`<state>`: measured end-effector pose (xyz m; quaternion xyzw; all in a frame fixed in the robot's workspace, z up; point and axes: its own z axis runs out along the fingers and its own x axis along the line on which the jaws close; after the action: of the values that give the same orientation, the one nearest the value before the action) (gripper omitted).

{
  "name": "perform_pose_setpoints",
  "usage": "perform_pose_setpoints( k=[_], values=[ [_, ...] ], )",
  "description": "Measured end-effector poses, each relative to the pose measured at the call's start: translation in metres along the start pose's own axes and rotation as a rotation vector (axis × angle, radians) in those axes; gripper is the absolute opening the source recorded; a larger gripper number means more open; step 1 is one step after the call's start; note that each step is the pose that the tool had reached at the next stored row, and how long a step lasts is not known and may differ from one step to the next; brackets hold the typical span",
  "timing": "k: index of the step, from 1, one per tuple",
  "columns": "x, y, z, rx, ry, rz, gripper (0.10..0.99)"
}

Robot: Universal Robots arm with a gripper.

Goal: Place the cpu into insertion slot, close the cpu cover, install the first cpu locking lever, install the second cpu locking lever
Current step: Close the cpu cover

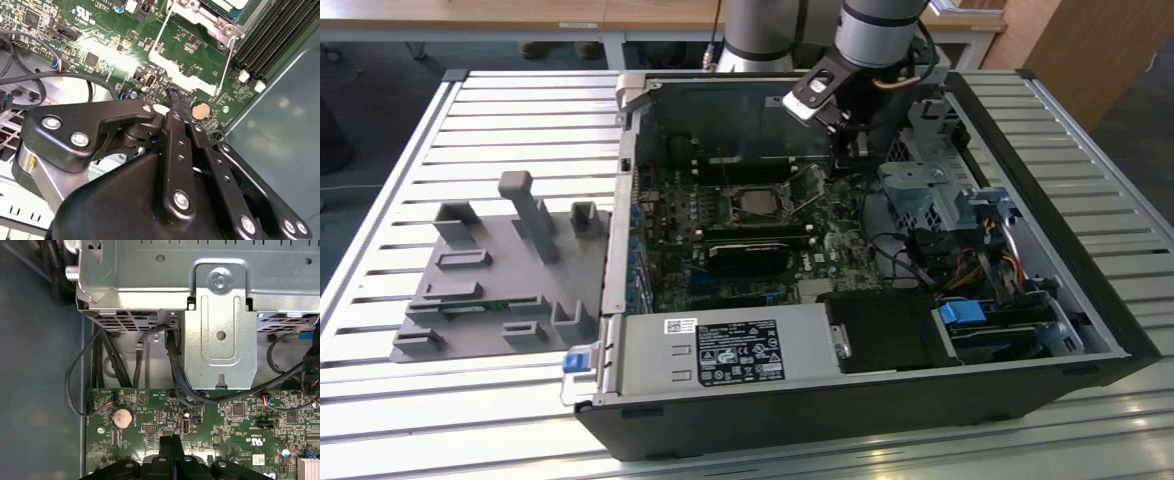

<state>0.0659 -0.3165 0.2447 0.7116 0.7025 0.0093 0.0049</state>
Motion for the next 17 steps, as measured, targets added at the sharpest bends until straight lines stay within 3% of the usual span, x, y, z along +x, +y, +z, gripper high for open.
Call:
perform_pose_setpoints(
  k=[6, 17],
  values=[
    [0.0000, -0.0004, 0.0036, 0.002, -0.0001, 0.000, 0.106],
    [0.0000, -0.0087, 0.0037, 0.002, 0.0000, 0.000, 0.106]
  ],
)
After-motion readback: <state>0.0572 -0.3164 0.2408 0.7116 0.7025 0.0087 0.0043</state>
